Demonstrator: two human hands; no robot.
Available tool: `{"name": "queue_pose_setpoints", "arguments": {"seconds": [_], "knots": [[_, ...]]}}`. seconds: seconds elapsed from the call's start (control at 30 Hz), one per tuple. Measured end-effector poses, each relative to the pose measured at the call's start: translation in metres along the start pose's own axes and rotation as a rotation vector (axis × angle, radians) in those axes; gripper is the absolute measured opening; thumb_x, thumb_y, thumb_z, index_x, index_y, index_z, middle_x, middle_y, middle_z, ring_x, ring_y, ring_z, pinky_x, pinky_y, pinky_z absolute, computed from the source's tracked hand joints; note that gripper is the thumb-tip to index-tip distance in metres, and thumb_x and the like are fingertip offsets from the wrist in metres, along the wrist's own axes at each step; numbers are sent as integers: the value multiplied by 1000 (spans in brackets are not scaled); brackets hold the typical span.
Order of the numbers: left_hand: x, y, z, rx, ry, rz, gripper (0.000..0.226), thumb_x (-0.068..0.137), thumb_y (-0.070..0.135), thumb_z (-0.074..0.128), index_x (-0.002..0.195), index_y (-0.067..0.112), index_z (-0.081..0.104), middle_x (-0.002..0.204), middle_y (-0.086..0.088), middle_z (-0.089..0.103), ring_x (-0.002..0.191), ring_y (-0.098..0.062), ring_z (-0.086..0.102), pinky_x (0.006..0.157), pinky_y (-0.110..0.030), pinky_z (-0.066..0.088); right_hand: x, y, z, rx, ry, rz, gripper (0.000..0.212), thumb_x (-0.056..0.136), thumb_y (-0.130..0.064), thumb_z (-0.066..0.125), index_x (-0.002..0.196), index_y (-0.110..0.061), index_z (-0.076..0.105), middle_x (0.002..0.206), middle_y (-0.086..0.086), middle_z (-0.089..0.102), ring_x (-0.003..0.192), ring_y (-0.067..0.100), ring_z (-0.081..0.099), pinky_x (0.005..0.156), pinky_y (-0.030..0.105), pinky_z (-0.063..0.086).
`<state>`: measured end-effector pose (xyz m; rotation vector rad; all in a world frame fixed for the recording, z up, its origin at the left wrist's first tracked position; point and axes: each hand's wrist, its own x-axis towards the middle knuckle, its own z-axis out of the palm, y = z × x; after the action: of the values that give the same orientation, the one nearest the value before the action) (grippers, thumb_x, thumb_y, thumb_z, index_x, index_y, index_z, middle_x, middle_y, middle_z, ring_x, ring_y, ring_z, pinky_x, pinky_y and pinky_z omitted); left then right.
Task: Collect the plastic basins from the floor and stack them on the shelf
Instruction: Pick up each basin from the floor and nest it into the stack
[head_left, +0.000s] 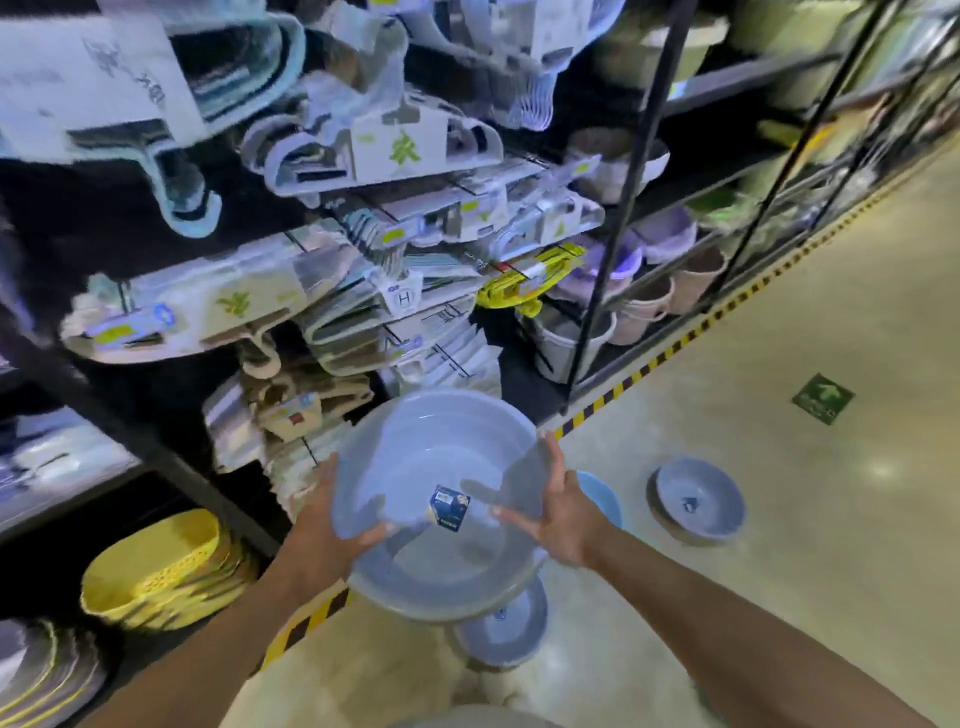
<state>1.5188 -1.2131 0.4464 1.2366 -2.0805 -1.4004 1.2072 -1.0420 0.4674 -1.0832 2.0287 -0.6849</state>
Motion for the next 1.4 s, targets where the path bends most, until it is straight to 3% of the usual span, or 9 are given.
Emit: {"name": "queue_pose_setpoints", "arguments": {"seconds": [0.2,0.33,0.4,0.53,0.83,0.93,1.03,1.17,1.4], "knots": [[62,9,36,-4,-158,-41,127,69,66,96,165,66,13,155,26,51,140,-13,57,108,-46,58,2,38,-21,86,42,142,146,55,-104,63,152,-56,-35,172,14,16,152,40,36,122,50,37],[104,16,51,31,-293,21,124,75,63,94,164,69,7,154,43,43,133,24,48,90,-10,55,3,54,-18,146,104,269,151,58,-98,70,160,-46,-28,169,18,18,150,40,38,121,50,38],[129,19,57,47,-375,39,123,76,63,94,163,71,7,159,43,40,137,22,47,99,-19,56,6,58,-13,192,147,343,144,68,-85,78,163,-44,-23,166,18,24,143,41,47,113,49,47],[187,14,70,142,-497,48,137,66,74,91,172,50,9,169,15,39,153,-19,44,121,-52,44,13,56,3,246,241,490,140,79,-70,83,165,-36,-22,165,17,26,133,41,58,107,46,51],[279,-30,112,346,-673,163,133,73,72,88,164,66,-9,169,21,29,156,-14,34,124,-45,35,53,83,65,312,386,751,139,79,-74,79,168,-28,-18,151,13,38,126,42,62,103,51,52],[303,-67,138,422,-706,109,137,72,70,89,170,55,-5,169,10,39,155,-23,41,119,-45,42,74,118,99,344,391,794,144,73,-82,78,168,-31,-17,150,8,38,124,39,63,100,50,53],[322,-126,172,375,-762,108,134,68,70,92,170,57,6,147,33,57,138,3,55,106,-21,49,97,175,141,363,383,839,151,61,-98,70,165,-38,-22,145,0,36,121,34,64,94,45,55],[347,-221,241,415,-774,100,142,61,74,95,172,51,10,163,16,50,147,-14,51,110,-49,51,138,271,220,333,407,859,140,58,-107,57,155,-52,-30,144,-4,35,123,33,63,94,49,55],[385,-418,351,489,-776,129,137,64,75,91,168,60,3,140,11,58,118,-18,61,77,-40,55,211,436,357,331,440,887,137,63,-102,62,155,-57,-29,149,-6,32,125,33,62,88,44,53]]}}
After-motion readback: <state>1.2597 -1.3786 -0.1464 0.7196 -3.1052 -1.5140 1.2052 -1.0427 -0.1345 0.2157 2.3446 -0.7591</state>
